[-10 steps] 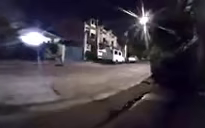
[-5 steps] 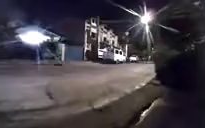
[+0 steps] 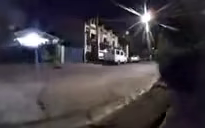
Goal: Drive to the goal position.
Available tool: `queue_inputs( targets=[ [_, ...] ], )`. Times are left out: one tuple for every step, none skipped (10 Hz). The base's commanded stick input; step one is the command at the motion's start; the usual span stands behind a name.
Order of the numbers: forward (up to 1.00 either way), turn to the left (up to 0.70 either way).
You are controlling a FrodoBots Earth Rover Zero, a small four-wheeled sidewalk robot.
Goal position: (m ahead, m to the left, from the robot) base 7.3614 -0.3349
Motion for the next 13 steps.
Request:
queue_inputs(
  targets=[
    [0.69,0.08],
    [0.69,0.08],
    [0.69,0.08],
    [0.69,0.08],
    [0.69,0.08],
    [0.69,0.08],
    [0.69,0.08],
    [0.69,0.08],
    [0.69,0.08],
    [0.69,0.08],
    [0.69,0.08],
    [0.69,0.08],
    [0.69,0.08]
  ],
)
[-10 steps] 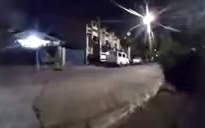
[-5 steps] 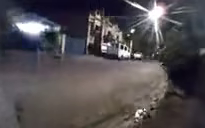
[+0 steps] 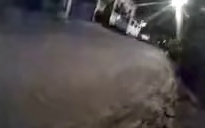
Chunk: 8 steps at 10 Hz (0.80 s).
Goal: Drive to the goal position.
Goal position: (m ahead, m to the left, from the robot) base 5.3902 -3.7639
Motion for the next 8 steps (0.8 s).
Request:
queue_inputs(
  targets=[
    [0.69,0.08],
    [0.69,0.08],
    [0.69,0.08],
    [0.69,0.08],
    [0.7,0.08],
    [0.7,0.08],
    [0.46,0.06],
    [0.09,0.04]
  ],
)
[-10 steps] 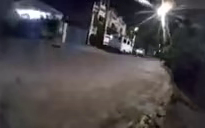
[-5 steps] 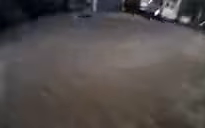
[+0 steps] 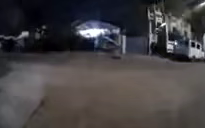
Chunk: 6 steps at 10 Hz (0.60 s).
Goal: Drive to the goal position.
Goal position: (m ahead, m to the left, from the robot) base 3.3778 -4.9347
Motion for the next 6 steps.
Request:
queue_inputs(
  targets=[
    [0.09,0.04],
    [0.09,0.04],
    [0.09,0.04],
    [0.09,0.04],
    [0.09,0.04],
    [0.09,0.04]
  ],
)
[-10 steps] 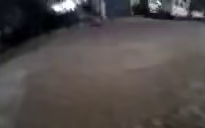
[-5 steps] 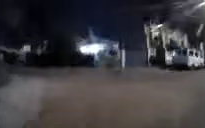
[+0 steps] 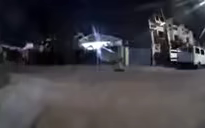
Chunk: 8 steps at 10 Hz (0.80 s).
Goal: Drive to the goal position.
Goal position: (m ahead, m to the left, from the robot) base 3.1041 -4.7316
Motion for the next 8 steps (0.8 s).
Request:
queue_inputs(
  targets=[
    [0.09,0.04],
    [0.09,0.04],
    [0.09,0.04],
    [0.09,0.04],
    [0.09,0.04],
    [0.09,0.04],
    [0.09,0.04],
    [0.09,0.04]
  ],
)
